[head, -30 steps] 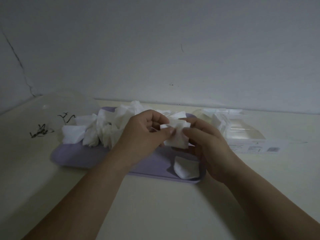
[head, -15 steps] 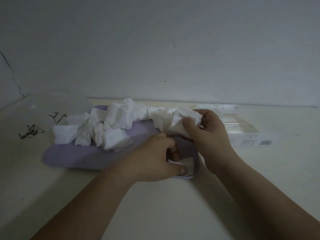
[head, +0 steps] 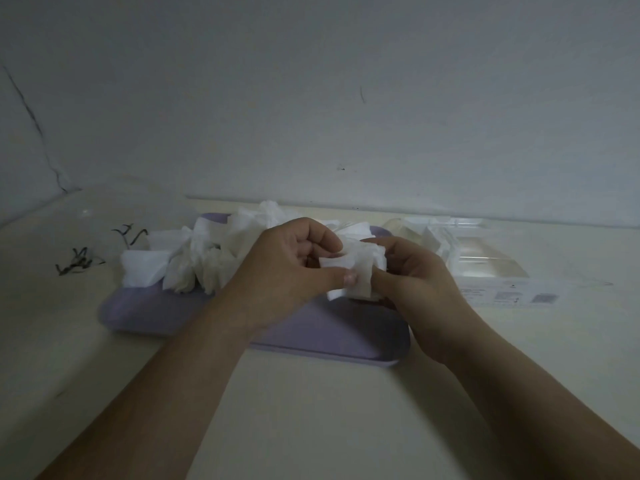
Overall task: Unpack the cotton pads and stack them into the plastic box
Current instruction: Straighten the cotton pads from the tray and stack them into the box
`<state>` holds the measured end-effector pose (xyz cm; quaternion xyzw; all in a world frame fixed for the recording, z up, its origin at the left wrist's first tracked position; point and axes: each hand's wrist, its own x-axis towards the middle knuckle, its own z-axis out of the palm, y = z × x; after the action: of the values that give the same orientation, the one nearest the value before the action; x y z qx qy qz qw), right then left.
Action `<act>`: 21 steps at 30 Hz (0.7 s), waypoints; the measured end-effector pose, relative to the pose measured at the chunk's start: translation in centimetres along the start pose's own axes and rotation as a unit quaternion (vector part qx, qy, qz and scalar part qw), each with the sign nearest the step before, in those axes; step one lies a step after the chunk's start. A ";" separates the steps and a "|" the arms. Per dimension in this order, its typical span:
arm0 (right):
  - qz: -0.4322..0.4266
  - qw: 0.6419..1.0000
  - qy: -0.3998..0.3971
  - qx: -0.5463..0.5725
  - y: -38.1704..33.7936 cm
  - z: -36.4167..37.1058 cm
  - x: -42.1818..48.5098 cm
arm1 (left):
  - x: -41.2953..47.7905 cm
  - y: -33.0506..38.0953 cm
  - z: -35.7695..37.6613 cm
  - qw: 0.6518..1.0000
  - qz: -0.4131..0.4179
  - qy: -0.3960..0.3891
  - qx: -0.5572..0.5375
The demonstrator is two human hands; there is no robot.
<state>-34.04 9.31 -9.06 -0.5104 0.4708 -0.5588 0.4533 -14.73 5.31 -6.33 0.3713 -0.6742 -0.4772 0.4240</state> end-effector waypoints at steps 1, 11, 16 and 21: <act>0.000 1.000 0.002 0.002 -0.1 0.0 -0.1 | 0.0 -0.1 -0.2 1.000 0.002 0.001 0.000; -0.076 0.992 0.049 -0.086 -2.3 0.3 -0.6 | 0.8 0.7 1.0 0.997 0.014 0.071 0.031; -0.095 0.992 0.080 -0.022 -4.1 -2.0 0.1 | 2.3 3.4 4.1 0.995 0.058 0.055 0.061; -0.053 0.991 0.115 0.040 -4.9 -3.5 0.4 | 3.2 4.5 5.3 0.994 -0.015 -0.053 0.093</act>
<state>-37.72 9.89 -4.26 -0.4485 0.4694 -0.6552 0.3864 -21.26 5.34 -2.28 0.3935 -0.7317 -0.4375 0.3441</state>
